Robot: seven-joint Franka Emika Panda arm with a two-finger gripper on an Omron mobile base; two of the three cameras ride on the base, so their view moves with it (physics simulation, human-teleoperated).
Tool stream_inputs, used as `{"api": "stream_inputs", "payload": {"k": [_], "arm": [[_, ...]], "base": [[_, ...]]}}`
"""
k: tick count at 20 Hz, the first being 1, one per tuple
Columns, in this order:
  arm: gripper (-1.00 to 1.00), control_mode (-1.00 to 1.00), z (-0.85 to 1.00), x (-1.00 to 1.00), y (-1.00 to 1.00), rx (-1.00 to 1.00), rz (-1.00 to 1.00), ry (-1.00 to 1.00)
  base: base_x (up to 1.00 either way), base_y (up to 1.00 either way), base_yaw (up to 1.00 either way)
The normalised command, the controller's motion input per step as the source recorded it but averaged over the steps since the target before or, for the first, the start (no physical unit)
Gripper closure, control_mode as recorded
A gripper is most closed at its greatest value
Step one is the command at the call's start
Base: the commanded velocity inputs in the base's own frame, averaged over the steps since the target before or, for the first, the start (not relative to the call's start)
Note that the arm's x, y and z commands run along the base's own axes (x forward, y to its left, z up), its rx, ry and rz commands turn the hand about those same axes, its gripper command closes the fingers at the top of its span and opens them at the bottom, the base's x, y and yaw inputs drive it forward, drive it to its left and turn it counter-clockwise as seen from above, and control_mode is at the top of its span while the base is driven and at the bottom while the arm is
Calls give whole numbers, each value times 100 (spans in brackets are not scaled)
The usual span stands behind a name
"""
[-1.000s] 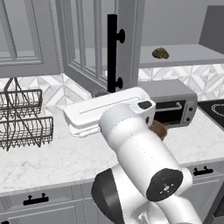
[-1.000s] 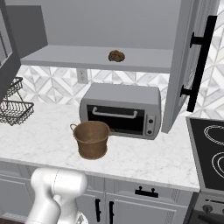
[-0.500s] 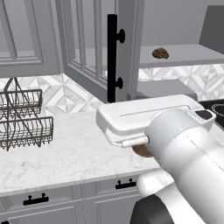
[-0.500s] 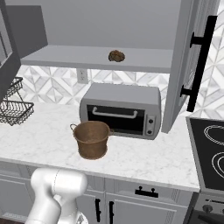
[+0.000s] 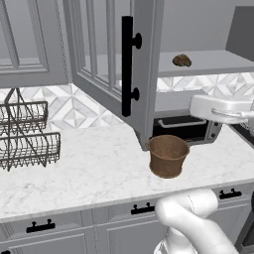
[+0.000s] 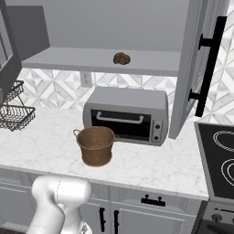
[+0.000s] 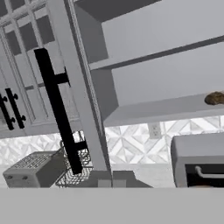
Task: Open the cabinet, pick up the bread from the cabinet and place it in the basket. Then move the basket to the dining counter.
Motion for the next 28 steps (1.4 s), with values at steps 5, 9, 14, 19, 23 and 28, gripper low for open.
{"api": "stream_inputs", "payload": {"k": [5, 9, 14, 19, 23, 28], "arm": [[100, -100, -7, 74, -96, 1, 16, 29], [100, -100, -3, 73, -31, -12, 4, 35], [100, -100, -16, 82, -12, -18, 0, 4], [-100, -100, -20, 80, -29, -12, -1, -1], [-100, -100, -21, 73, -42, -4, -1, -2], [-100, -100, 0, 70, -50, 0, -3, 2]], "base": [[0, 0, 0], [0, 0, 0], [0, 0, 0], [0, 0, 0], [0, 0, 0], [0, 0, 0]]}}
